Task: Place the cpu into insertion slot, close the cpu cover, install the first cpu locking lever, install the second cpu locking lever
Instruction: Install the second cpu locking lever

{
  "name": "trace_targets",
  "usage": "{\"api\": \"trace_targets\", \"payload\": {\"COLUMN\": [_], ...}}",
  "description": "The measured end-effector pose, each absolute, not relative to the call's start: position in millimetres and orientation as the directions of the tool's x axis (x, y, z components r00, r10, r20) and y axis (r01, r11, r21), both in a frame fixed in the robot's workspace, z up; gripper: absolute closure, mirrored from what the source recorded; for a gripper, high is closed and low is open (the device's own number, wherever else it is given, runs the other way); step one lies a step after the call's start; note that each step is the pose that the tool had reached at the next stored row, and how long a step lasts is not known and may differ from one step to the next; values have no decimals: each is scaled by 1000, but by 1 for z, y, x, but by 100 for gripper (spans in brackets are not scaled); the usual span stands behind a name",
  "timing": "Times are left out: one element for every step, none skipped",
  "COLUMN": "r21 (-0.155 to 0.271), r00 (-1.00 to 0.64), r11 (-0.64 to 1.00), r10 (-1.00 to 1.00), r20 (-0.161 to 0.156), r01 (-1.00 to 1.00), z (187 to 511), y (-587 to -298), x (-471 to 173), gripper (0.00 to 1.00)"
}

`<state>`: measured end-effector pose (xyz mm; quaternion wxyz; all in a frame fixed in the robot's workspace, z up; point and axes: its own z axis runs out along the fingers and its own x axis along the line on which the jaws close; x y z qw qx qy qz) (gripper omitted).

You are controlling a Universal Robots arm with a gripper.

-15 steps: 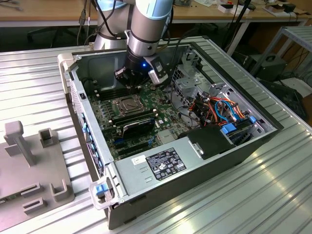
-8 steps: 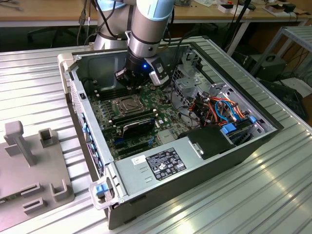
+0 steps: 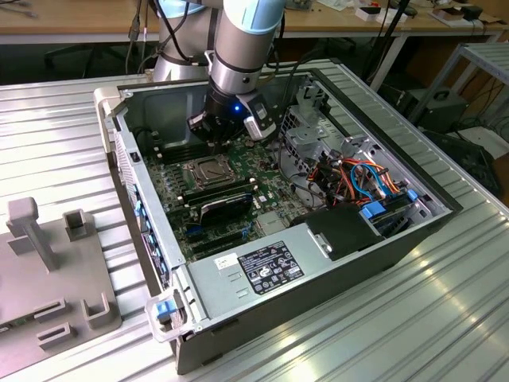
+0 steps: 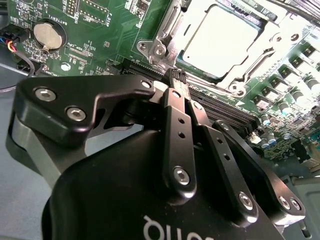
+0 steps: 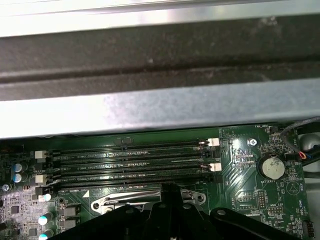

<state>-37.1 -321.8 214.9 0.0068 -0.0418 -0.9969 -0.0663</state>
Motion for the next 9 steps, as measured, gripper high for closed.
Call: {"api": "trace_targets", "payload": {"r21": [132,132,132,132,132,132,132,132,132], "r00": [-996,-996,-996,-996,-996,-996,-996,-996,-996], "r11": [988,988,988,988,988,988,988,988,988], "r10": [82,82,82,82,82,82,83,83,82], "r20": [19,19,19,19,19,19,19,19,19], "r01": [84,84,84,84,84,84,84,84,84], "z": [215,215,215,215,215,215,215,215,215], "y": [-322,-322,-322,-322,-322,-322,-322,-322,-322], "x": [-37,-36,-35,-35,-34,-33,-33,-33,-33], "gripper": [89,89,89,89,89,89,89,89,89]}}
